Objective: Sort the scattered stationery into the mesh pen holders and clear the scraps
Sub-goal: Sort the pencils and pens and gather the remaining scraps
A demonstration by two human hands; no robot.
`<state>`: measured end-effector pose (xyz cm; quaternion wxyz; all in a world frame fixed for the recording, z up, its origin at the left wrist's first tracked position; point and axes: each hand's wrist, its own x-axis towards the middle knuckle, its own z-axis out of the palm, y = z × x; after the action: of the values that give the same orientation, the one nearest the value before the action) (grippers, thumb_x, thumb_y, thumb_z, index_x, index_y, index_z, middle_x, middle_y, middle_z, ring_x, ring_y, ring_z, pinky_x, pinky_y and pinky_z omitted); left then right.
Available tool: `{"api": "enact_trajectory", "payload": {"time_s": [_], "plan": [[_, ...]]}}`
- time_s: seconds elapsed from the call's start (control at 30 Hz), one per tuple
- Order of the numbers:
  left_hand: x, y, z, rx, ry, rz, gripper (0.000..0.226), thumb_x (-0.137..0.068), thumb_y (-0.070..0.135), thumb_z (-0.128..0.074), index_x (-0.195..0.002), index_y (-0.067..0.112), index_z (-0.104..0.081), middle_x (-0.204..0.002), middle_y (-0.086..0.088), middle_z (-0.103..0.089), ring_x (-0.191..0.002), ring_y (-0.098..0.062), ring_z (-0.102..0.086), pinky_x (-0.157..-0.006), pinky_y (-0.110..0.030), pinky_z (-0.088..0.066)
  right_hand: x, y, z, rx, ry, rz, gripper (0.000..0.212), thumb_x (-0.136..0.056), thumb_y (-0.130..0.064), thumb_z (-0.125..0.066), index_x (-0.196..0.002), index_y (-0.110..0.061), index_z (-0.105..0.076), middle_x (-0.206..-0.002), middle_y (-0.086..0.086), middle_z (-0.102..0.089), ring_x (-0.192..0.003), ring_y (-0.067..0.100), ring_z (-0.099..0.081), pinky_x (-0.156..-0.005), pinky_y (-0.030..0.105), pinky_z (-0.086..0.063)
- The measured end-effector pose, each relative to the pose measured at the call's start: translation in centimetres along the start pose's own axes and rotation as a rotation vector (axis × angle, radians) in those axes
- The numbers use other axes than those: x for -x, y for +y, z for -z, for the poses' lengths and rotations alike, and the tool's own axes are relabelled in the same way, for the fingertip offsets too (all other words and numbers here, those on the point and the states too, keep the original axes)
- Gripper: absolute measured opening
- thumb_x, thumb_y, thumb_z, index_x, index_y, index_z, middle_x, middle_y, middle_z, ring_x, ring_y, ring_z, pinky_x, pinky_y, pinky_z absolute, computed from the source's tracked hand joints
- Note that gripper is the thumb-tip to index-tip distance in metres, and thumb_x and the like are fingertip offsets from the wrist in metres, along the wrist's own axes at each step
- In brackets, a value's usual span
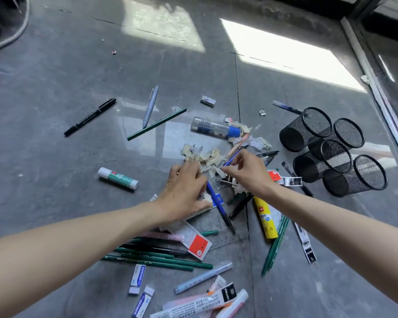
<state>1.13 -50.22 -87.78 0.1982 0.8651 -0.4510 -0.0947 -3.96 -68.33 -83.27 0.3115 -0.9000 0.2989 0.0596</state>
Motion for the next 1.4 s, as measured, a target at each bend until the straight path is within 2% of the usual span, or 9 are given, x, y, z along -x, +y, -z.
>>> {"api": "enact_trajectory", "payload": {"time_s": [0.1,0.23,0.37,0.53,0.63,0.8,1.0,1.17,1.4], "plan": [[-0.3,0.1,-0.1,0.052,-0.047,0.044,0.033,-0.076,0.05,-0.067,-0.079,0.02,-0.054,-0.095,0.006,-0.03,-0.095,-0.012,-0.029,-0.086,-0.031,-0.021,0.6,-0.1,1.3,0.259,-0.16,0.064,0.049,-0.068,-0.055,-0.075,-0.085,-0.017,-0.051,-0.071,-0.006,-0.054,-0.069,0.016,-0.052,-0.059,0.033,-0.038],[-0.8,-0.2,0.5,0.111,-0.109,0.08,0.021,-0.085,0.039,-0.062,-0.082,0.018,-0.059,-0.098,0.005,-0.039,-0.101,-0.014,-0.037,-0.086,-0.029,-0.018,1.2,0.3,1.3,0.579,-0.311,0.117,0.032,-0.076,-0.027,-0.075,-0.097,-0.017,-0.054,-0.09,0.002,-0.059,-0.084,0.023,-0.057,-0.065,0.031,-0.042],[-1.5,-1.3,1.5,0.204,-0.034,0.205,0.016,-0.087,0.033,-0.061,-0.078,0.022,-0.053,-0.095,0.006,-0.04,-0.101,-0.014,-0.04,-0.084,-0.027,-0.018,0.9,0.4,1.5,0.335,-0.313,0.058,0.017,-0.075,0.005,-0.063,-0.078,-0.011,-0.066,-0.082,0.014,-0.07,-0.07,0.022,-0.066,-0.061,0.033,-0.053],[-4.0,-2.5,2.6,0.203,0.141,0.353,0.014,-0.093,0.028,-0.053,-0.099,0.017,-0.06,-0.106,-0.001,-0.046,-0.107,-0.019,-0.04,-0.09,-0.029,-0.023,0.1,-1.1,2.5,-0.195,-0.222,-0.026,0.014,-0.081,0.007,-0.062,-0.073,-0.004,-0.063,-0.065,0.011,-0.061,-0.046,0.011,-0.059,-0.045,0.023,-0.05],[-4.5,-2.7,2.5,0.272,0.135,0.381,0.037,-0.094,0.016,-0.051,-0.13,0.012,-0.044,-0.13,-0.01,-0.038,-0.121,-0.025,-0.034,-0.101,-0.032,-0.029,-0.9,-2.0,1.7,-0.168,-0.139,-0.006,0.02,-0.08,0.0,-0.066,-0.097,-0.01,-0.062,-0.09,0.01,-0.061,-0.073,0.019,-0.062,-0.063,0.03,-0.054],[-3.7,-2.5,1.6,0.481,0.015,0.316,0.082,-0.09,0.025,-0.056,-0.149,0.019,0.001,-0.153,-0.004,-0.004,-0.143,-0.022,-0.011,-0.117,-0.037,-0.016,-1.5,-2.8,-0.6,0.195,-0.233,0.089,0.085,-0.073,-0.017,-0.079,-0.142,-0.013,-0.03,-0.138,0.014,-0.033,-0.121,0.027,-0.045,-0.098,0.029,-0.038],[-2.9,-5.8,3.1,0.167,-0.35,0.086,0.121,-0.062,0.033,-0.085,-0.15,0.028,-0.001,-0.153,-0.006,-0.002,-0.143,-0.024,-0.004,-0.117,-0.035,-0.015,-3.4,-3.7,-1.5,0.382,-0.289,0.229,0.049,-0.075,-0.01,-0.069,-0.12,-0.008,-0.049,-0.112,0.01,-0.049,-0.101,0.025,-0.051,-0.086,0.038,-0.047],[-3.7,-6.5,4.0,0.157,-0.236,0.12,0.075,-0.069,0.033,-0.08,-0.133,0.025,-0.041,-0.115,-0.002,-0.034,-0.107,-0.02,-0.041,-0.081,-0.026,-0.034,-4.0,-4.5,-2.3,0.291,-0.289,0.186,0.015,-0.067,-0.003,-0.068,-0.068,-0.015,-0.058,-0.072,0.004,-0.061,-0.073,0.022,-0.059,-0.056,0.025,-0.041],[-4.9,-5.7,3.6,0.324,-0.078,0.183,0.04,-0.08,0.024,-0.072,-0.114,0.015,-0.053,-0.105,-0.003,-0.044,-0.091,-0.022,-0.054,-0.081,-0.034,-0.044,-4.1,-4.7,-1.6,-0.213,-0.234,-0.01,0.014,-0.081,-0.005,-0.071,-0.077,-0.011,-0.058,-0.069,0.004,-0.058,-0.053,0.014,-0.055,-0.044,0.02,-0.046]]}}
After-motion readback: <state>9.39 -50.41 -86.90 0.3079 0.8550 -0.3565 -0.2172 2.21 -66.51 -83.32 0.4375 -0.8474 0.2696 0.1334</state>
